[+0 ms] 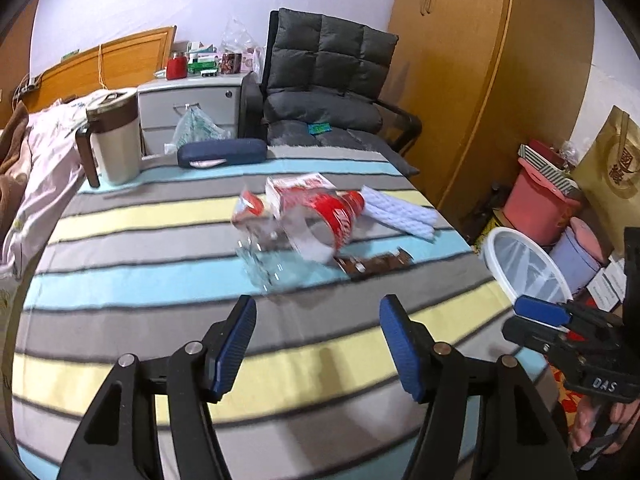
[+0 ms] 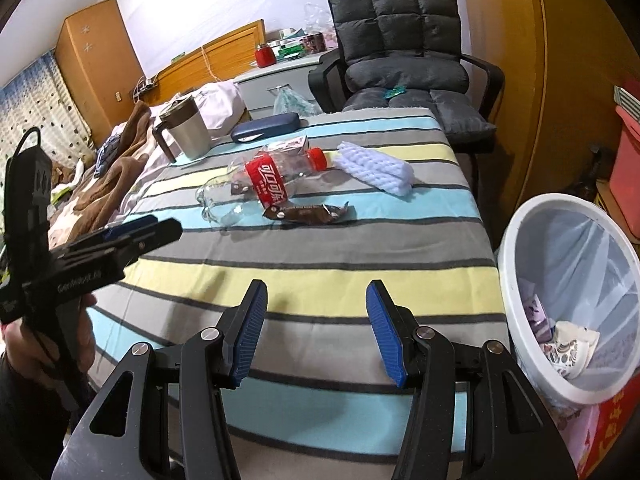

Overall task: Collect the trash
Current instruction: 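Grasp the clear red-label cola bottle with the left gripper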

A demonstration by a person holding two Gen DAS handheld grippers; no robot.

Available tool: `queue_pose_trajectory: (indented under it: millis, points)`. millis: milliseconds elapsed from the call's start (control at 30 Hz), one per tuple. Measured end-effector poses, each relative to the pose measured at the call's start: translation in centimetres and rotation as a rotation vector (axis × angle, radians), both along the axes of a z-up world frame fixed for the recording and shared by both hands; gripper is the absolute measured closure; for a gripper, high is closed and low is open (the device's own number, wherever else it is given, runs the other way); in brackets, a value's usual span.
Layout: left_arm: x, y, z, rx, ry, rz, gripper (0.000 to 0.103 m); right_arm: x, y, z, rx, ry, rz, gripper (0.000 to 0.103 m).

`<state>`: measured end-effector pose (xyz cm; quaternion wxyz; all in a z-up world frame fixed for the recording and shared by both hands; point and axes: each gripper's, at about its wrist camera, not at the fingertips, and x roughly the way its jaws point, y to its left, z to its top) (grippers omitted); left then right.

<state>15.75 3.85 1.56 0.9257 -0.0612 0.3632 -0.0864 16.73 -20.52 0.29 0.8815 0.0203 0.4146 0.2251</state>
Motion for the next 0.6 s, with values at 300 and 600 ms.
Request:
queue_pose_trajectory:
  millis: [300,600]
  points:
    - [5.4,0.6,-0.6,0.046,0.0,-0.044,0.033,1.5,-0.1,-0.6,0.004,0.018,-0.003,0.049]
    - [9.5,-0.2,-2.8,0.09,0.079,-0.146,0.029,2.9,-0.3,-1.7,0.012,0.049,-0.007,0.049]
